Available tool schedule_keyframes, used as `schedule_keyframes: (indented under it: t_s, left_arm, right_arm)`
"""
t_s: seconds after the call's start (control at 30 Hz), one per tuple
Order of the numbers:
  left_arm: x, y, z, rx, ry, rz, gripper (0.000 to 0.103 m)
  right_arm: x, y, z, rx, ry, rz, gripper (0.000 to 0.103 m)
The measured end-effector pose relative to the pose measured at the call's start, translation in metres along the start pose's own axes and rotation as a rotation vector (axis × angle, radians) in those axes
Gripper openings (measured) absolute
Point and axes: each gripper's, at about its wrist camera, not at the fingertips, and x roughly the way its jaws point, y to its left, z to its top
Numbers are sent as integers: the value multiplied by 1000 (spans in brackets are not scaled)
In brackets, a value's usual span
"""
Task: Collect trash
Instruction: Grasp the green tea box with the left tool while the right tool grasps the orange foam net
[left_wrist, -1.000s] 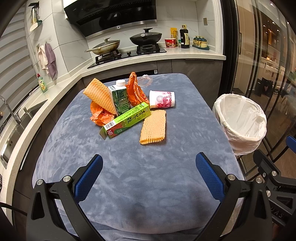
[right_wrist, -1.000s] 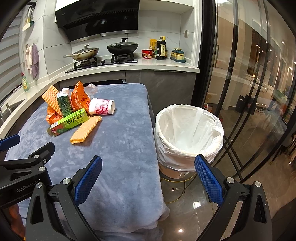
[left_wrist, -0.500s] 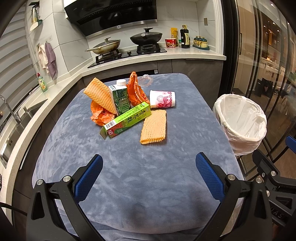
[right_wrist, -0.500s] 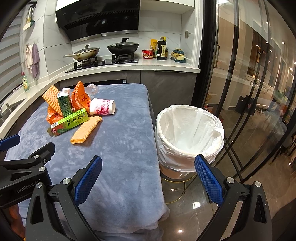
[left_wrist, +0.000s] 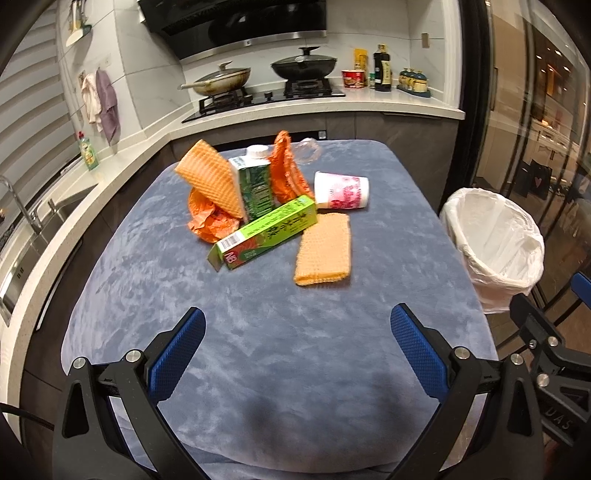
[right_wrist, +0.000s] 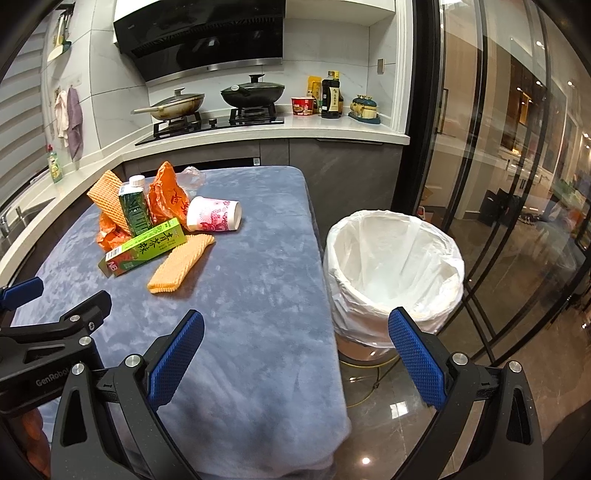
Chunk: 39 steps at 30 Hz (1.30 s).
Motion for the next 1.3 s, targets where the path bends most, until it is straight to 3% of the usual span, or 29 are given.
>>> schedule_keyframes:
  t_s: [0.4,0.67,0.87,1.3]
  left_arm:
    - [57,59,14,-81,44,24,96]
    - [101,79,27,-22,46,30,96]
    - [139,93,36,-6,48,-18,96]
    - [187,99,44,-1,58,-115,96]
  right_arm:
    - [50,35,20,5,13,74,96]
    - [101,73,35,5,59,142,95]
    - [136,94,37,3,121,172,82]
    - [191,120,30,24,242,238,45]
